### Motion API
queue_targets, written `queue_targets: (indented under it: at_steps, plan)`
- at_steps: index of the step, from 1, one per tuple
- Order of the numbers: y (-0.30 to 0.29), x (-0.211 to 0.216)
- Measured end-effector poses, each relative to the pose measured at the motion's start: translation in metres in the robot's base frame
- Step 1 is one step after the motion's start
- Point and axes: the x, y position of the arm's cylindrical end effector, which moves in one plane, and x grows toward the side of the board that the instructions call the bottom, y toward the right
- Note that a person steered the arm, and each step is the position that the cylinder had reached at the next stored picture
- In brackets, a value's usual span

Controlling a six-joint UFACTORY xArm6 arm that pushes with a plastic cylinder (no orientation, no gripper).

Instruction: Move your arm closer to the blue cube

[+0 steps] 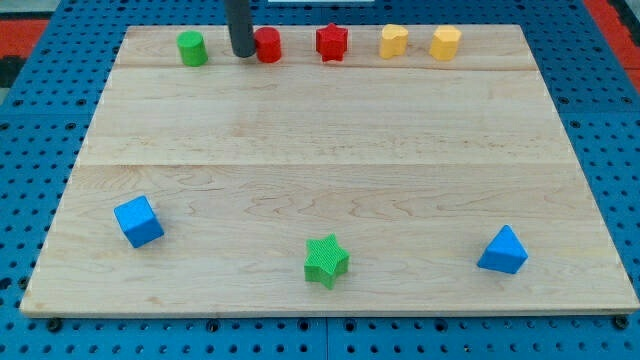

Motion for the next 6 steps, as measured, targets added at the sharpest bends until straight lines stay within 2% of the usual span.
queue_targets:
  at_steps: [1,3,4,5,6]
  plan:
    - [0.003,0.024]
    - [0.019,0.155]
    - [0.073,0.157]
    - [0.096,0.222]
    - [0.069,0.296]
